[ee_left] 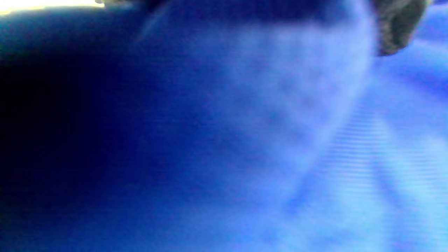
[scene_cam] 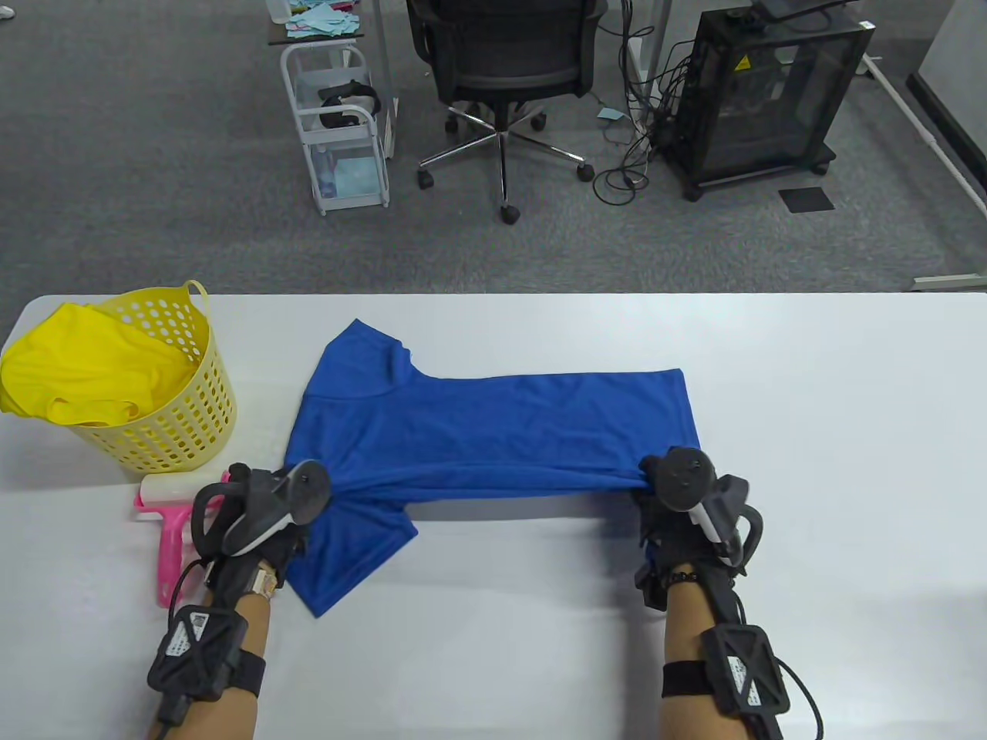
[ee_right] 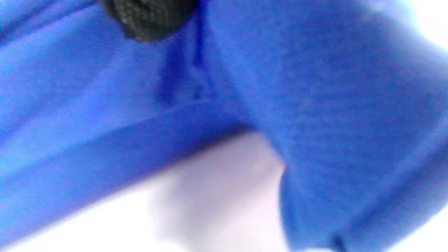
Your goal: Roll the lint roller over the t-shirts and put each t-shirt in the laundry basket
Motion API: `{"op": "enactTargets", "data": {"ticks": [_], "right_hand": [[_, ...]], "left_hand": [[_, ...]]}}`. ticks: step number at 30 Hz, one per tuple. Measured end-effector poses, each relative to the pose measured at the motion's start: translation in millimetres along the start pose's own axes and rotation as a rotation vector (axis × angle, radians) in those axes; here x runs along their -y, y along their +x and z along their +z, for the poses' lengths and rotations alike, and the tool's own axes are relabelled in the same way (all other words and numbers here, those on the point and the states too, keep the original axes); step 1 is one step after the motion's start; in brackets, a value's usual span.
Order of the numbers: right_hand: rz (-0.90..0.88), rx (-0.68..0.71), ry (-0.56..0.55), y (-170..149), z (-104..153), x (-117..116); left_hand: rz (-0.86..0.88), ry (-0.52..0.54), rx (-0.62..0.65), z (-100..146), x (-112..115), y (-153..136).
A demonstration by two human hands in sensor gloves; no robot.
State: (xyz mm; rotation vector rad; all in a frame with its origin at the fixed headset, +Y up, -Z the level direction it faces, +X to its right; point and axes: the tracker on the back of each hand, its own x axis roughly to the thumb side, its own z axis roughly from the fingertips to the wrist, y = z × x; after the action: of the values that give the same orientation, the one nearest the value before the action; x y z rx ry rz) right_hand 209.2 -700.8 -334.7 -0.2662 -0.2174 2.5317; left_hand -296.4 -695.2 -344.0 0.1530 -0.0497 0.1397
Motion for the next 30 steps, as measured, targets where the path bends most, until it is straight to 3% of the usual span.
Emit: {"op": "enactTargets", "data": {"ticks": [2, 4, 6, 9, 13, 16, 18, 20, 22, 23, 25, 26, 28, 30], "right_hand": [[-0.143, 0.055, -0.006, -0.7, 3.7, 23.0], [-0.33, 0.122, 0.023, -5.3, 7.4, 45.6], [-0.514, 0.194, 0.098, -8.2, 10.2, 59.9], [-0.79, 0.338, 0.294, -11.1, 15.3, 77.3], [-1.122, 0.47, 0.521, -14.5, 20.8, 85.2], [-1.213, 0.391, 0.624, -20.4, 17.0, 73.3], [-1.043, 0.167, 0.592, -35.1, 10.0, 58.4], [-0.646, -0.133, 0.522, -55.2, 2.3, 37.4], [-0.269, -0.318, 0.516, -69.8, -4.4, 10.9], [-0.207, -0.346, 0.542, -71.9, -6.7, 0.2], [-0.125, -0.423, 0.588, -67.7, -9.4, -24.0], [-0.044, -0.429, 0.549, -61.7, -10.6, -31.8], [0.197, -0.402, 0.377, -47.8, -12.0, -38.1], [0.524, -0.261, 0.043, -25.7, -8.7, -33.3]], "left_hand": [[0.203, 0.057, 0.059, 6.2, -26.2, -8.1], [0.407, 0.12, 0.208, 15.5, -52.3, -15.6], [0.48, 0.19, 0.26, 23.2, -71.5, -19.9], [0.666, 0.17, 0.406, 32.7, -96.0, -24.4], [1.042, 0.06, 0.637, 37.7, -109.8, -24.4], [1.182, -0.227, 0.618, 29.6, -92.8, -17.5], [1.124, -0.403, 0.516, 19.8, -66.5, -16.9], [0.929, -0.568, 0.279, 8.1, -24.5, -20.5], [0.672, -0.663, 0.072, 0.3, 15.1, -22.9], [0.539, -0.683, -0.014, -1.8, 30.2, -22.3], [0.181, -0.621, -0.134, -5.0, 55.0, -12.9], [0.018, -0.549, -0.14, -5.8, 60.0, -5.2], [-0.277, -0.329, -0.136, -3.8, 57.6, 9.9], [-0.563, -0.096, -0.067, 1.4, 44.2, 22.2]]}}
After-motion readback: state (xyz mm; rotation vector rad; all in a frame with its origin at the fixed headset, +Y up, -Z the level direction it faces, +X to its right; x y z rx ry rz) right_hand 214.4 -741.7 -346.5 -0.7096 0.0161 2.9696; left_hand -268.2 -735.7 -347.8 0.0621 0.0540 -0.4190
